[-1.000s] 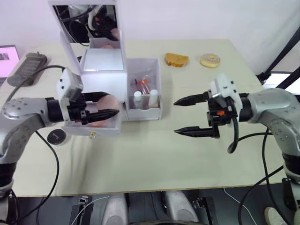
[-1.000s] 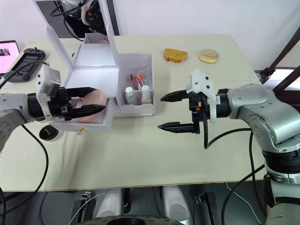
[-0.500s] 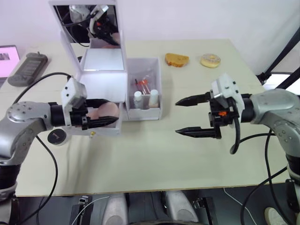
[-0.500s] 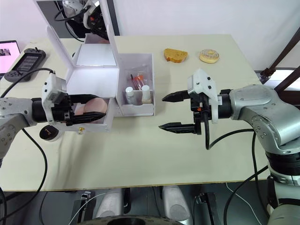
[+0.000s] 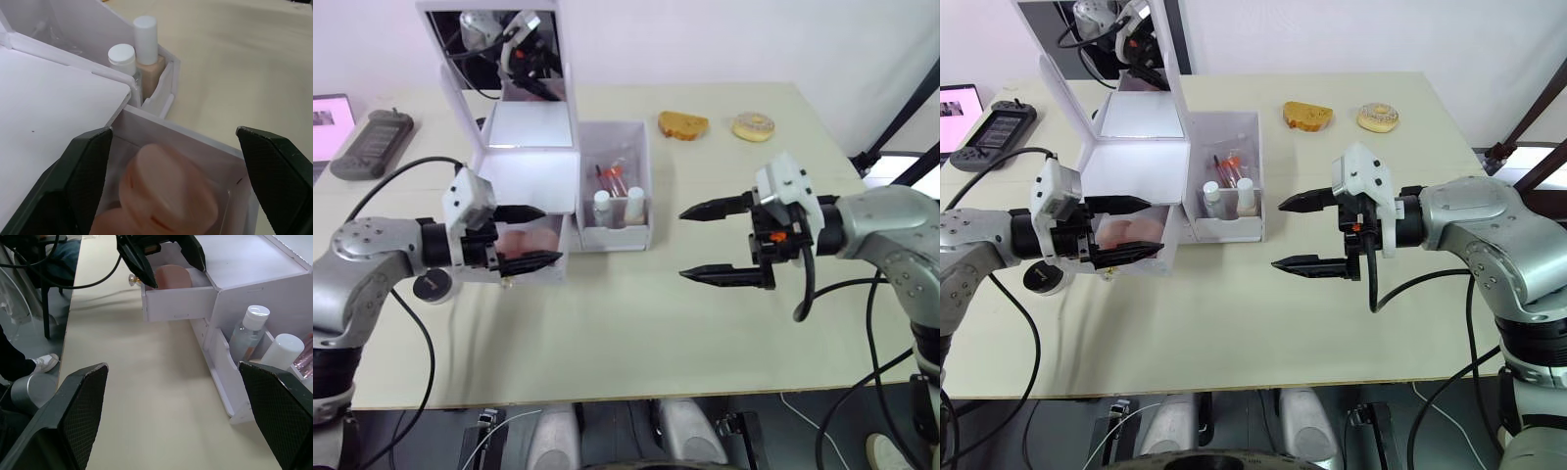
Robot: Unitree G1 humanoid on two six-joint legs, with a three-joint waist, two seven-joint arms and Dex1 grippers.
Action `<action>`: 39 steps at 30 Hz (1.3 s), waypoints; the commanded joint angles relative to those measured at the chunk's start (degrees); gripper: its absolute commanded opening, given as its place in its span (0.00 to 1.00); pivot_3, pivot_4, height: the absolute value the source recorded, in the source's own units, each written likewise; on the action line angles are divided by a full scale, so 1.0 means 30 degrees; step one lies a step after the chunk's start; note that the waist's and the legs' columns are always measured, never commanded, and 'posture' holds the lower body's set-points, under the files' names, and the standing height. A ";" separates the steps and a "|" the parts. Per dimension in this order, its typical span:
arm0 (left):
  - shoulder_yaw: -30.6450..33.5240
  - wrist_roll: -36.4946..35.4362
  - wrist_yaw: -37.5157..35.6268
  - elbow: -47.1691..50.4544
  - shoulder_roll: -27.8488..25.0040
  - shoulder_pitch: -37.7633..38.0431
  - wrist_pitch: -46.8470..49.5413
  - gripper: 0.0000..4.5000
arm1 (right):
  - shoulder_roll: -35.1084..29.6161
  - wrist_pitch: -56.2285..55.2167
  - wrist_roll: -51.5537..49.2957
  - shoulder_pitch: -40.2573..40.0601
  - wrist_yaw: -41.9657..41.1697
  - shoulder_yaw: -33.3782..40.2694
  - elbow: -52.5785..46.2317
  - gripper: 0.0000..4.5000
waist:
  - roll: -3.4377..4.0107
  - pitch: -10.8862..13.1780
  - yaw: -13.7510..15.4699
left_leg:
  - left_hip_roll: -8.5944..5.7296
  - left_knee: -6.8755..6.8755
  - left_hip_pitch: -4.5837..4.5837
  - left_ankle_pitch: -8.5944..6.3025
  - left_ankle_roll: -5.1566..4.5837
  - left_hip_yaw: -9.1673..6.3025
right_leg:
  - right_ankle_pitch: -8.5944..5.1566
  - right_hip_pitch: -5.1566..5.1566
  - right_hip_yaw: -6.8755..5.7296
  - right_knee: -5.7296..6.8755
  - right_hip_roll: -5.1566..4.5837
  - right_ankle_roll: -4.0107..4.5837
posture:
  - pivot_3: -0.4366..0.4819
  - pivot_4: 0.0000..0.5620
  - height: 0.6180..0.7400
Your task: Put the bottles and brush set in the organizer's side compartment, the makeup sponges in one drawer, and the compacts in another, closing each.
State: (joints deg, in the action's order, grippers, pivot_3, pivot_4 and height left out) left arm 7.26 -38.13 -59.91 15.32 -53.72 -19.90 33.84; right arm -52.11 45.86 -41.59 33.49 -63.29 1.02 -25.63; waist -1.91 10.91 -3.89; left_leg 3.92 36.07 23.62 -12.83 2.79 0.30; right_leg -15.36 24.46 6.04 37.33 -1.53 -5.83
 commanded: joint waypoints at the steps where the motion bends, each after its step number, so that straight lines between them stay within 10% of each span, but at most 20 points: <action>1: 0.1042 -0.0425 -0.0240 0.0260 -0.0227 -0.0433 0.0109 0.98 | -0.0233 -0.0235 -0.0174 0.0332 -0.0016 0.0516 -0.0287 1.00 | 0.0000 0.0000 0.0000 | 0.0000 0.0000 0.0000 0.0000 0.0000 0.0000 | 0.0000 0.0000 -0.0001 0.0001 0.0000 -0.0001 | 0.48 0.27 1.00; 15: 0.3404 -0.0922 -0.1397 -0.0043 -0.2172 -0.0447 0.0987 0.98 | -0.0151 -0.0317 -0.0250 0.0569 -0.0297 0.0397 -0.0143 1.00 | 0.0001 0.0000 -0.0013 | 0.0000 -0.0002 -0.0001 0.0000 0.0000 0.0000 | -0.0003 0.0000 -0.0002 0.0003 -0.0001 -0.0001 | 0.48 0.27 1.00; 25: 0.3521 0.0384 -0.2925 -0.0441 -0.3120 0.1071 -0.0422 0.01 | 0.0010 -0.0376 -0.0184 0.0979 -0.0464 0.0137 0.0061 1.00 | 0.0002 0.0001 0.0004 | 0.0001 -0.0006 -0.0002 0.0000 0.0000 0.0001 | -0.0007 0.0005 -0.0005 0.0003 -0.0005 0.0003 | 0.48 0.27 1.00; 39: 0.0846 0.2680 -0.3041 -0.1678 -0.2537 0.0043 -0.1914 0.01 | -0.0115 -0.0230 -0.0241 0.0866 -0.0163 0.0341 -0.0167 1.00 | 0.0002 0.0001 0.0001 | 0.0000 -0.0001 -0.0001 0.0000 0.0000 0.0004 | -0.0007 0.0005 -0.0004 0.0007 -0.0005 0.0002 | 0.48 0.27 1.00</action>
State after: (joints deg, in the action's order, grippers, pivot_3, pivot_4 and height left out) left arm 9.98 -31.25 -68.68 10.08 -61.28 -18.78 30.01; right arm -52.10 45.75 -41.80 35.33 -64.05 0.50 -24.85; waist -1.90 10.91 -3.89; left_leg 3.92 36.07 23.62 -12.83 2.79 0.32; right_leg -15.38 24.47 6.02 37.35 -1.55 -5.82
